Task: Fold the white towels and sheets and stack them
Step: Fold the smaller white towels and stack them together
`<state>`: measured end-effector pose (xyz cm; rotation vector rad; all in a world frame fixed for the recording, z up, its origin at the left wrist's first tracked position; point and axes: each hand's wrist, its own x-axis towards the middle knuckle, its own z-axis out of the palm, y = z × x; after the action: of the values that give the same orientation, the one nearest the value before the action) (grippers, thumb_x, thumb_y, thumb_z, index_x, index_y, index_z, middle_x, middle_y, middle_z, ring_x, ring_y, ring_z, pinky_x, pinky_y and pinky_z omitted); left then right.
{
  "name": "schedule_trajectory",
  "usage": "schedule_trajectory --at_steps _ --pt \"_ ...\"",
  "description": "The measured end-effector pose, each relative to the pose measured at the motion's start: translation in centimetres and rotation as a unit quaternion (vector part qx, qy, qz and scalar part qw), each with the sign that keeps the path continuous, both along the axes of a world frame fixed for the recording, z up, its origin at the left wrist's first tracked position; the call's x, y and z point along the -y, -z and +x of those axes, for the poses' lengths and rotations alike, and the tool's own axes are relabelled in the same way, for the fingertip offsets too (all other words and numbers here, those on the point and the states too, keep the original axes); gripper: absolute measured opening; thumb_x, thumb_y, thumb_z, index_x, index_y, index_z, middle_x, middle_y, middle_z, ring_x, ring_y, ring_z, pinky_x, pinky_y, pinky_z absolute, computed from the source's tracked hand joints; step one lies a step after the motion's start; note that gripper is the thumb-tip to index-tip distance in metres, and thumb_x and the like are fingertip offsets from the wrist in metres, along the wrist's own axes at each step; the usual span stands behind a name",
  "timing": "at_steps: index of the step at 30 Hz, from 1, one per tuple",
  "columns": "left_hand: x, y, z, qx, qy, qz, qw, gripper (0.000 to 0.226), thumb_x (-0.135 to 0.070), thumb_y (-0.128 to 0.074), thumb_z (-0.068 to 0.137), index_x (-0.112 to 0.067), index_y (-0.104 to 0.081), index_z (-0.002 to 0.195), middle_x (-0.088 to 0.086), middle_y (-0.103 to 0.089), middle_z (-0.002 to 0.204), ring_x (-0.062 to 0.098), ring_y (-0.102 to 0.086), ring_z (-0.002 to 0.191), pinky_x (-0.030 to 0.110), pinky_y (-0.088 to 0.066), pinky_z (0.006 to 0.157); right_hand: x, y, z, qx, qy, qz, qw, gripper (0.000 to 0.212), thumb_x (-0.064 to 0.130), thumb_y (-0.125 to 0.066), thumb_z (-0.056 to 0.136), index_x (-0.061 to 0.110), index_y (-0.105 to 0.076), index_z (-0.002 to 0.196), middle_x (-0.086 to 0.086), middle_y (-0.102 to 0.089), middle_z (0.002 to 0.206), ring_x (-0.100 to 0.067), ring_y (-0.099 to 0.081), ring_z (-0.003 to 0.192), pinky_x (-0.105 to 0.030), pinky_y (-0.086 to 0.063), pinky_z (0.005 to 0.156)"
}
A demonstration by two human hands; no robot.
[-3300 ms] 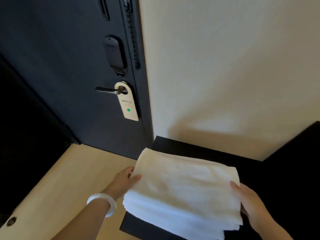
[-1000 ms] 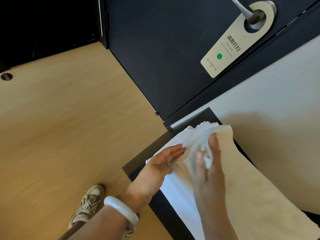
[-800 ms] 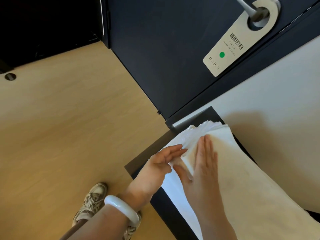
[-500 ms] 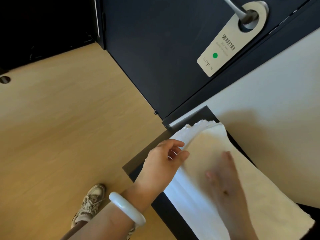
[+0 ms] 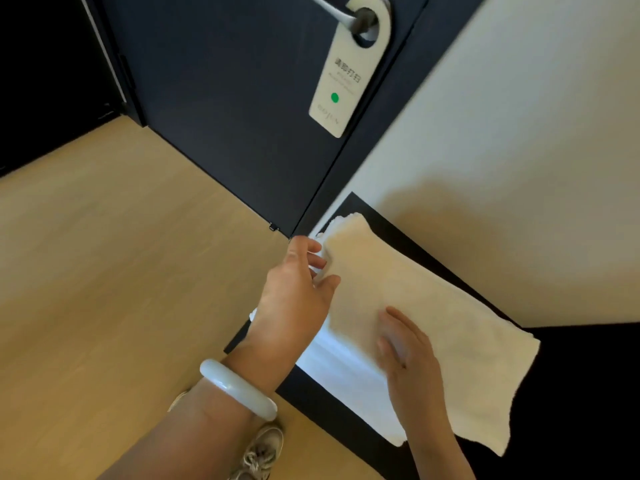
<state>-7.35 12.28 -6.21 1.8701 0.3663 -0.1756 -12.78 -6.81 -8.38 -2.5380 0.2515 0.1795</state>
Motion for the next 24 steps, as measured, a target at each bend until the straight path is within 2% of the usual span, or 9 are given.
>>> schedule_trajectory --at_steps 2,4,6,8,11,15,19,22,24 --pt "0.7 -0.1 0.6 -0.004 0.027 0.02 0.999 0.043 -0.025 -0.071 0.089 -0.027 -0.045 0.122 -0.019 -0.057 0.103 -0.004 -0.057 0.077 0.002 -0.04 0.049 2.3 -0.2 -0.9 0.02 0.124 -0.025 0.992 0.028 0.008 -0.057 0.097 0.022 -0.066 0.12 0.003 -0.06 0.125 -0.017 -0.057 0.115 -0.029 -0.049 0.092" --pt "1.2 0.2 1.1 -0.034 0.031 0.027 0.999 0.044 -0.021 -0.07 0.089 -0.025 -0.044 0.123 -0.018 -0.057 0.102 0.0 -0.057 0.08 0.007 -0.037 0.048 5.0 -0.4 -1.8 0.024 0.247 -0.113 0.962 0.031 0.004 -0.066 0.09 0.017 -0.067 0.119 -0.006 -0.06 0.124 -0.026 -0.054 0.114 -0.04 -0.047 0.093" --pt "1.4 0.8 1.3 -0.064 0.02 0.027 0.997 0.039 -0.018 -0.069 0.088 -0.024 -0.045 0.118 -0.02 -0.058 0.094 0.0 -0.058 0.079 0.01 -0.035 0.05 7.5 -0.6 -2.7 0.003 0.337 -0.18 0.924 0.05 0.01 -0.076 0.083 0.014 -0.06 0.131 -0.015 -0.052 0.135 -0.036 -0.044 0.123 -0.052 -0.036 0.101" --pt "1.6 1.3 1.4 -0.082 0.008 0.032 0.996 0.033 -0.018 -0.068 0.086 -0.024 -0.047 0.111 -0.018 -0.06 0.091 0.003 -0.059 0.078 0.016 -0.036 0.052 9.4 -0.7 -3.5 0.003 0.386 -0.101 0.917 0.064 0.015 -0.076 0.085 0.014 -0.047 0.142 -0.014 -0.048 0.141 -0.037 -0.043 0.127 -0.054 -0.037 0.105" --pt "2.0 1.7 1.6 -0.09 0.01 0.047 0.995 0.025 -0.023 -0.068 0.086 -0.024 -0.051 0.104 -0.005 -0.062 0.101 0.004 -0.056 0.076 0.018 -0.035 0.052 10.6 -0.3 -4.4 0.019 0.412 0.039 0.91 0.06 0.016 -0.07 0.091 0.011 -0.044 0.144 -0.013 -0.056 0.134 -0.035 -0.055 0.118 -0.047 -0.048 0.097" --pt "2.5 1.7 1.6 -0.099 0.03 0.079 0.992 0.033 -0.034 -0.069 0.086 -0.018 -0.058 0.113 0.005 -0.057 0.113 0.013 -0.056 0.078 0.02 -0.035 0.054 11.1 -0.2 -4.7 0.023 0.402 0.027 0.915 0.057 0.018 -0.073 0.089 0.01 -0.05 0.141 -0.015 -0.06 0.127 -0.036 -0.058 0.112 -0.049 -0.052 0.095" --pt "3.0 1.5 1.4 -0.095 0.042 0.108 0.989 0.038 -0.027 -0.067 0.089 -0.019 -0.057 0.125 0.005 -0.047 0.119 0.012 -0.053 0.076 0.023 -0.041 0.059 11.2 -0.1 -4.1 0.006 0.41 -0.007 0.912 0.061 0.024 -0.074 0.088 0.019 -0.049 0.143 -0.017 -0.052 0.131 -0.039 -0.05 0.119 -0.055 -0.05 0.096" --pt "3.5 1.6 1.0 -0.08 0.058 0.147 0.984 0.046 -0.022 -0.061 0.093 -0.022 -0.05 0.137 0.001 -0.039 0.115 0.022 -0.054 0.096 0.033 -0.052 0.079 10.9 -0.1 -4.4 -0.021 0.424 -0.01 0.905 0.065 0.033 -0.072 0.089 0.018 -0.044 0.146 -0.02 -0.049 0.134 -0.04 -0.051 0.118 -0.054 -0.051 0.094" --pt "3.6 1.8 1.0 -0.08 0.067 0.176 0.979 0.048 -0.02 -0.054 0.095 -0.025 -0.046 0.142 0.001 -0.036 0.112 0.027 -0.046 0.108 0.042 -0.05 0.091 10.9 0.0 -5.1 -0.053 0.442 -0.013 0.895 0.066 0.039 -0.069 0.09 0.011 -0.042 0.143 -0.021 -0.048 0.132 -0.041 -0.053 0.112 -0.053 -0.053 0.089"
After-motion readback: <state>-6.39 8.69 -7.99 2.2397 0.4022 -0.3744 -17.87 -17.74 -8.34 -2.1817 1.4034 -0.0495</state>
